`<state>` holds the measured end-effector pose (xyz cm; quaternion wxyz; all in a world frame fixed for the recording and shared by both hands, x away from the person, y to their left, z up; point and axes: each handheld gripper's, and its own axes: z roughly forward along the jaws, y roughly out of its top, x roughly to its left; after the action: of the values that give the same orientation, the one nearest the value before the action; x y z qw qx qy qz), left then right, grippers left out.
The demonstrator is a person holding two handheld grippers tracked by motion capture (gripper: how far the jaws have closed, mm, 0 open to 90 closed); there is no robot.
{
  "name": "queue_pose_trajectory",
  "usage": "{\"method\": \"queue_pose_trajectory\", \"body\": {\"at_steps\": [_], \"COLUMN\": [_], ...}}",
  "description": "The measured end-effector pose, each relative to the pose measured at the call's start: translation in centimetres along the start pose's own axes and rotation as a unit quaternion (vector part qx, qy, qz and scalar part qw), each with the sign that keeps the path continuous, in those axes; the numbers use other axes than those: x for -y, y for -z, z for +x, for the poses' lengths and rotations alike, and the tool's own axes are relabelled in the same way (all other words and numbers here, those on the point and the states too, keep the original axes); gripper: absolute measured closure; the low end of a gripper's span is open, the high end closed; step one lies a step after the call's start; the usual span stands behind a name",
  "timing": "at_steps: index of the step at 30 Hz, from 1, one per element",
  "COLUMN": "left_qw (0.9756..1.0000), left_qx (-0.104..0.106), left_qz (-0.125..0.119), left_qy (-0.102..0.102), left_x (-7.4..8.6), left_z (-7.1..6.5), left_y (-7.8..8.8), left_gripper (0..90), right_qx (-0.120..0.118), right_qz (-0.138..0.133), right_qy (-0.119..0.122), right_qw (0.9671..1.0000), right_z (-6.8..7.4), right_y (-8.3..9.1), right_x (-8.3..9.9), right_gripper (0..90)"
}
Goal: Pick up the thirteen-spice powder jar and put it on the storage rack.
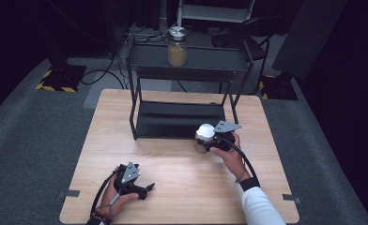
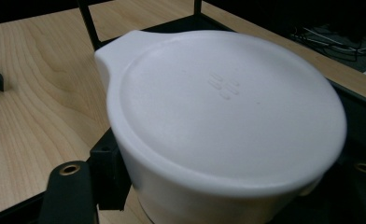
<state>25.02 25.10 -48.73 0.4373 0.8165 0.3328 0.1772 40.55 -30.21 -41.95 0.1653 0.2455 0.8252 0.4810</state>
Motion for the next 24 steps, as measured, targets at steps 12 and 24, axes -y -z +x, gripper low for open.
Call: {"method": "queue_pose_trajectory", "body": {"at_steps": [12, 24], "left_qw": [1.0, 1.0], "left_qx": [-0.001, -0.001], "left_qz": [0.0, 0.0], "left_qy": [0.001, 0.002], "left_x": [0.0, 0.0], "left_z": [0.0, 0.0], "left_y": [0.0, 0.0], "left_gripper": [0.1, 0.1], "right_qx": [0.001, 0.013], "right_qz": [-0.008, -0.016], "right_qy": [0.004, 0.009], "right_qw": [1.0, 0.9997], "right_z": [-0.2, -1.1], "right_y": [4.5, 8.2], "right_x": [-4.3, -9.7], "right_gripper": [29.8, 29.8]}}
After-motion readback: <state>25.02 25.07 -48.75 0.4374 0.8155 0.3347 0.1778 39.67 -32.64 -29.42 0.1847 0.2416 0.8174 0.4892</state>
